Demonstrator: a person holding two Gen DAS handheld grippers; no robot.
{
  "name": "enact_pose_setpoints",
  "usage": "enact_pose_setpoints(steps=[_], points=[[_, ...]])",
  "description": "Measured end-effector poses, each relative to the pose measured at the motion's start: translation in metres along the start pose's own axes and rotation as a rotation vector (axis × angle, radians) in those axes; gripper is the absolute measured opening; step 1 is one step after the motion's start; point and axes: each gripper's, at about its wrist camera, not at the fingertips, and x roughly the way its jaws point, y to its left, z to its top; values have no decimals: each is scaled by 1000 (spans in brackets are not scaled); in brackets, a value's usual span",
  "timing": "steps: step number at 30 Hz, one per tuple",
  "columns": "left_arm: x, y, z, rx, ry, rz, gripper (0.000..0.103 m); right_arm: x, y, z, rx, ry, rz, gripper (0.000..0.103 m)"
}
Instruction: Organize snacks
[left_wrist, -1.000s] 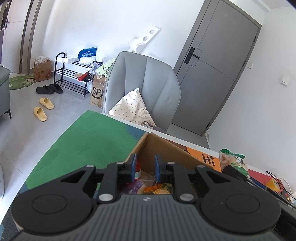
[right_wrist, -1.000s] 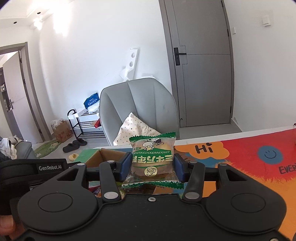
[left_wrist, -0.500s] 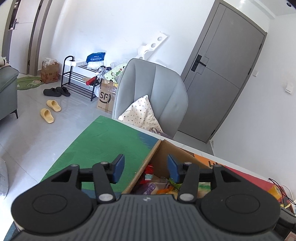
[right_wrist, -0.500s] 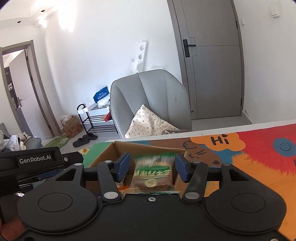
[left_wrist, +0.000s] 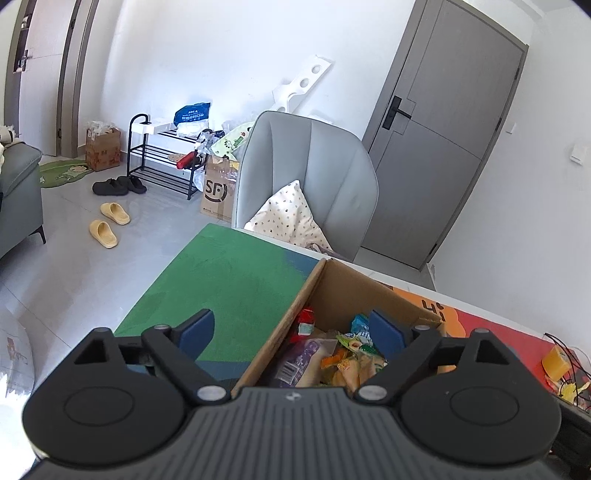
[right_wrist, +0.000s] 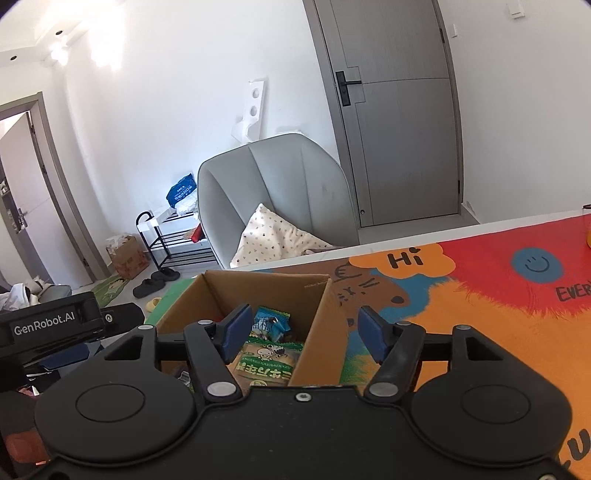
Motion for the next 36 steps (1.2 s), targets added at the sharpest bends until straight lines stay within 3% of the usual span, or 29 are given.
enact_pose_setpoints(steps=[9,21,36], points=[[-18,-11,-13,71,12,-12,102,-35,-18,-10,44,-24,-42,82],[-46,-32,-32,153,18,-50,102,-75,-39,-23,76,-56,-66,103],[-82,-45,-52,262,5,-93,102,-123,-62,-42,103,-82,-121,103]])
